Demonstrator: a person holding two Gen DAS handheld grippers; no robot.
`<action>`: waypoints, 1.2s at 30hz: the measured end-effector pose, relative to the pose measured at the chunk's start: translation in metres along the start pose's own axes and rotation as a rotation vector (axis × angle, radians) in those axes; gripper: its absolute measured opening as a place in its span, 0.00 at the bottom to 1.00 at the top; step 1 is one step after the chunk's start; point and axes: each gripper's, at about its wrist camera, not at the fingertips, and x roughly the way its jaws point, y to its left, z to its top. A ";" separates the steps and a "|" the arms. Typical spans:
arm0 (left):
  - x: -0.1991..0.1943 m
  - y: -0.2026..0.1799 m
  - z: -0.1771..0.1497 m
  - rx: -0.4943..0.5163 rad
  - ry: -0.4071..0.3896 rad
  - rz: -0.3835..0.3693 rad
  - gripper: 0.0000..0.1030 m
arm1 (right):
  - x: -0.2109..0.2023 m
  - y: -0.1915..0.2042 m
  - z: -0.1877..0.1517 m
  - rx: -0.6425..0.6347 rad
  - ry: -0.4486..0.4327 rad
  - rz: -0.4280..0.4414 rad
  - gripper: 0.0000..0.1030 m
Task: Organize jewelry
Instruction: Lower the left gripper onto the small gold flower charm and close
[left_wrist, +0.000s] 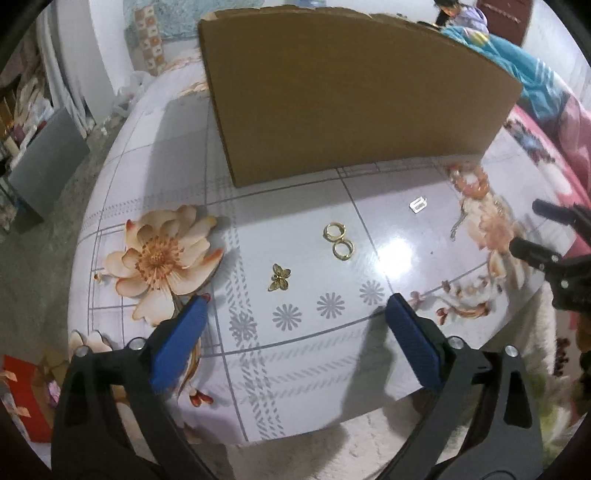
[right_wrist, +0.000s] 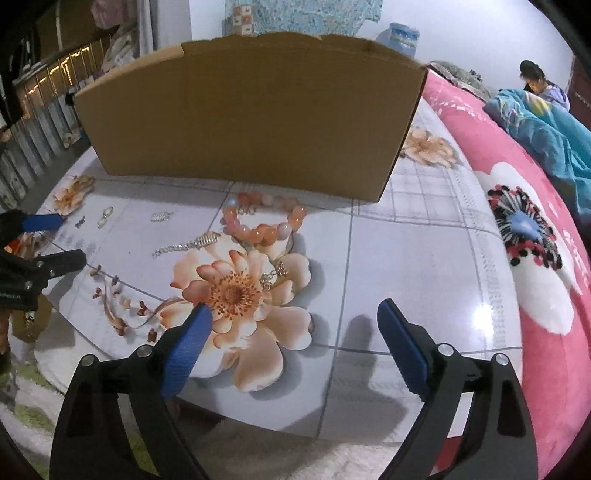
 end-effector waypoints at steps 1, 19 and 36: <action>0.000 -0.002 -0.001 0.008 -0.016 0.001 0.92 | 0.001 0.001 0.000 -0.001 -0.001 0.000 0.90; -0.002 -0.006 -0.006 -0.012 -0.062 0.012 0.93 | 0.005 -0.009 -0.005 0.034 -0.044 0.035 0.94; -0.028 -0.003 -0.005 0.068 -0.199 -0.057 0.71 | -0.028 0.019 -0.022 0.033 -0.223 0.297 0.71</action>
